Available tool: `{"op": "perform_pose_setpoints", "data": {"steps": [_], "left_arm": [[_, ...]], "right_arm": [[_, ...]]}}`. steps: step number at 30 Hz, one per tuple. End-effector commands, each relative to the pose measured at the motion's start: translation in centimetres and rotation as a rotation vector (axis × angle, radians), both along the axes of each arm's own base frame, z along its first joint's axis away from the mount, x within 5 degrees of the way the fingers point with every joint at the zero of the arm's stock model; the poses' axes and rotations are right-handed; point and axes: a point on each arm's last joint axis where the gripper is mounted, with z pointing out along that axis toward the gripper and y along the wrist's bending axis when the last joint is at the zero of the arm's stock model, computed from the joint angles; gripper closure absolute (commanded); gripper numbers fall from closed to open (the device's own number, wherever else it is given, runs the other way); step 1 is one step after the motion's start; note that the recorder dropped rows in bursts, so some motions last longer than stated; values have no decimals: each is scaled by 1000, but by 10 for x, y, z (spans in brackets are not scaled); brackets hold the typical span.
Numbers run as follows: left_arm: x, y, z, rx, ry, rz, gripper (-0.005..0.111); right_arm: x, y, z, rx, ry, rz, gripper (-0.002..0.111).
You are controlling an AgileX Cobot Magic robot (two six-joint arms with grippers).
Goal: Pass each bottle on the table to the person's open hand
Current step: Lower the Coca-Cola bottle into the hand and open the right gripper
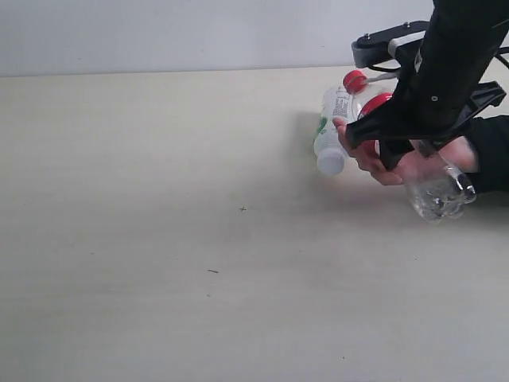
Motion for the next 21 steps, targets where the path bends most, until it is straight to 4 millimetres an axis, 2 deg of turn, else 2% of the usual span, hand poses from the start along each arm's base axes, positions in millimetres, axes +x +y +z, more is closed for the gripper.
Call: {"op": "perform_pose_setpoints", "data": {"steps": [1,12,21], "left_arm": [[-1,0,1,-15,-8,1,107],[-1,0,1,-15,-8,1,107],[-1,0,1,-15,-8,1,107]], "right_arm": [[6,-5,-10,-52,-10,-18,108],[17,2,-8,11,-129,4,108],[16,2,-8,14,-114,-5,108]]}}
